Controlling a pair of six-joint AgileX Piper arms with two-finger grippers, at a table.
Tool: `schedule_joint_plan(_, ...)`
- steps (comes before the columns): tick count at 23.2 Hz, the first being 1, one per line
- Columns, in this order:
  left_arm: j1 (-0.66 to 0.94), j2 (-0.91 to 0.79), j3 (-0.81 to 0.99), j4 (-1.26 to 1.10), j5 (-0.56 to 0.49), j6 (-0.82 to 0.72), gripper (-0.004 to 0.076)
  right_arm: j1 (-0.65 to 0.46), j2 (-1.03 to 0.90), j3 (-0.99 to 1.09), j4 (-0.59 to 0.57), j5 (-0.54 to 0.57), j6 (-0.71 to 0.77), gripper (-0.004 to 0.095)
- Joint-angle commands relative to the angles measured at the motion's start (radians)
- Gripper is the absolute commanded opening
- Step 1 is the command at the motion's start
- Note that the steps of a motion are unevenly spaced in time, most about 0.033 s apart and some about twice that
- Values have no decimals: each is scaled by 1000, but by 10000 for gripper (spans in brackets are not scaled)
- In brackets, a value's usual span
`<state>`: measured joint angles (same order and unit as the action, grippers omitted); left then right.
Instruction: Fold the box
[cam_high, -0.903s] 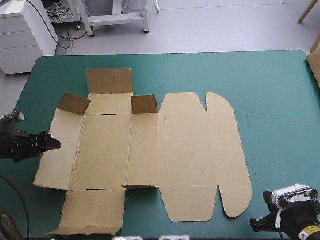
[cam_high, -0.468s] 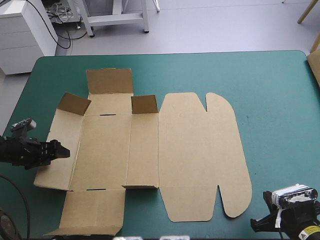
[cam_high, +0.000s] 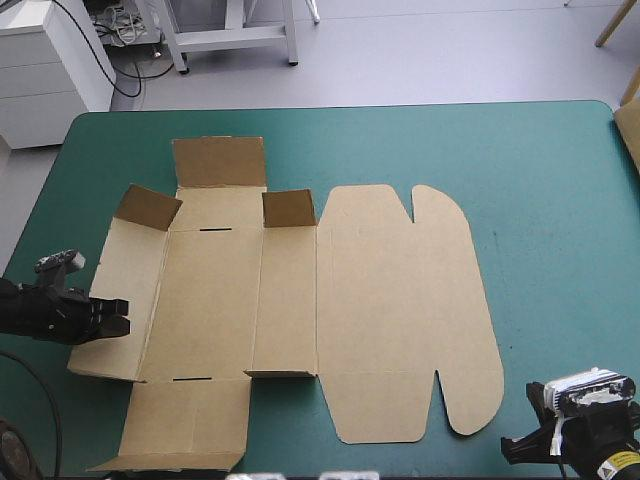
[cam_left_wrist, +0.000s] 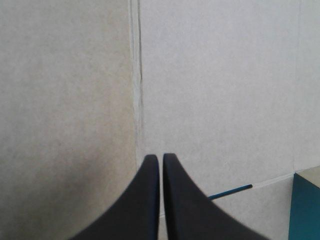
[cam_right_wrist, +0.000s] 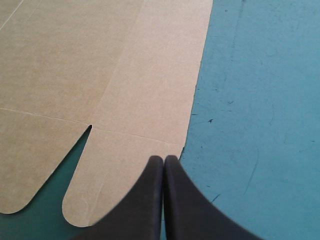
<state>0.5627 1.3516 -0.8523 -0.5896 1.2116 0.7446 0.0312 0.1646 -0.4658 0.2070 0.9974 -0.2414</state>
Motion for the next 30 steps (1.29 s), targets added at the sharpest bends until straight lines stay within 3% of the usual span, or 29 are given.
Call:
schedule_joint_plan(1, -6, -22, -19, -43, 20, 7, -8, 2, 11, -22, 6, -60, -2, -21)
schedule_joint_plan(10, -6, -22, -19, -50, -20, 7, -7, 2, 11, -22, 6, -60, -2, -21)
schedule_joint_plan(13, -6, -22, -19, -50, -13, 7, 29, 2, 11, -22, 6, -60, -2, -21)
schedule_joint_plan(16, -6, -22, -64, -50, 24, 9, 174, 2, 11, -22, 6, -60, -2, -21)
schedule_joint_plan(21, -6, -24, -222, -48, 70, -55, 536, 2, 11, -22, 6, -60, -2, -22)
schedule_joint_plan(23, -6, -24, -269, -50, 70, -86, 642, 2, 11, -22, 6, -60, -2, -21)
schedule_joint_plan(25, -6, -24, -307, -37, 66, -103, 685, 2, 11, -22, 6, -60, -2, -22)
schedule_joint_plan(30, -2, -24, -352, 25, 60, -149, 684, 2, 11, -22, 6, -60, -2, -21)
